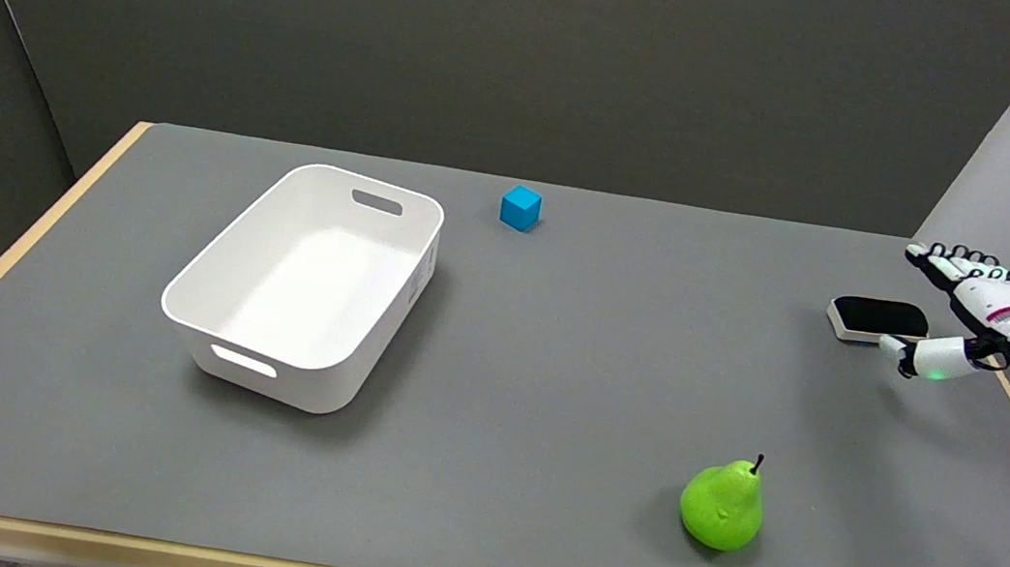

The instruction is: Pick up the blackboard eraser.

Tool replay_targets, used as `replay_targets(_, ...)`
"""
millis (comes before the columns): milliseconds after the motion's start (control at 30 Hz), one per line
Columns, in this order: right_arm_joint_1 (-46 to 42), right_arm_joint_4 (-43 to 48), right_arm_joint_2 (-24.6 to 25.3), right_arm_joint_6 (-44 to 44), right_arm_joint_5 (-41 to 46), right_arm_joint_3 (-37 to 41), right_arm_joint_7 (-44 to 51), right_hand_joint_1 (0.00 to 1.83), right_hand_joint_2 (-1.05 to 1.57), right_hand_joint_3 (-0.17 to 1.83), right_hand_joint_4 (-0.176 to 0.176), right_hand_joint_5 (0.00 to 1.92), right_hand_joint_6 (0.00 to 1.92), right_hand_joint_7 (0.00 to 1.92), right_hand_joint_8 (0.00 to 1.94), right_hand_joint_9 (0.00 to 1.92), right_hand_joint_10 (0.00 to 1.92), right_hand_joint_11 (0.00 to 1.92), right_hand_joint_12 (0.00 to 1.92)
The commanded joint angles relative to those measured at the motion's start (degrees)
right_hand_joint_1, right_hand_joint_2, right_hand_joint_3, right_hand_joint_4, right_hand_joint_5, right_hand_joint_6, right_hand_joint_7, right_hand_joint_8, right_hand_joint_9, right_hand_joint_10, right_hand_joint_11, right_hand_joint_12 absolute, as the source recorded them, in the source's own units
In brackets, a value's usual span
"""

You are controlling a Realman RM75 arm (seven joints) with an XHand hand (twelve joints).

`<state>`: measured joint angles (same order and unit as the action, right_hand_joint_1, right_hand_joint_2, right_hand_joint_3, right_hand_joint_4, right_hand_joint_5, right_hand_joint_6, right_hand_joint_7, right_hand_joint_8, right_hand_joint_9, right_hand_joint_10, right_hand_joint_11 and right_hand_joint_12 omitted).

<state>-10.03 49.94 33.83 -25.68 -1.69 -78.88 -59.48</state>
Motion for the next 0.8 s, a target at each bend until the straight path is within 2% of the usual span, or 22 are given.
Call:
replay_targets(33,5.41,-1.86,-3.47,3.41,-0.61,-8.67,0.07,0.51,0.54,0.98,0.052,0.0,0.14,0.01,0.15,0.04,0.48,0.0,0.77)
replay_targets(367,7.97,-5.0,-1.26,5.03,-0.61,-11.74,0.07,0.53,0.56,1.0,0.064,0.06,0.24,0.08,0.25,0.09,0.55,0.0,0.86)
replay_targets(567,18.53,-10.13,-0.52,3.32,-0.61,-23.3,-0.58,0.52,0.57,1.0,0.066,0.06,0.24,0.08,0.26,0.09,0.55,0.0,0.88)
replay_targets(800,24.33,-12.98,-0.61,1.77,-0.77,-27.53,-0.65,0.52,0.57,1.01,0.066,0.06,0.26,0.09,0.27,0.1,0.55,0.0,0.88)
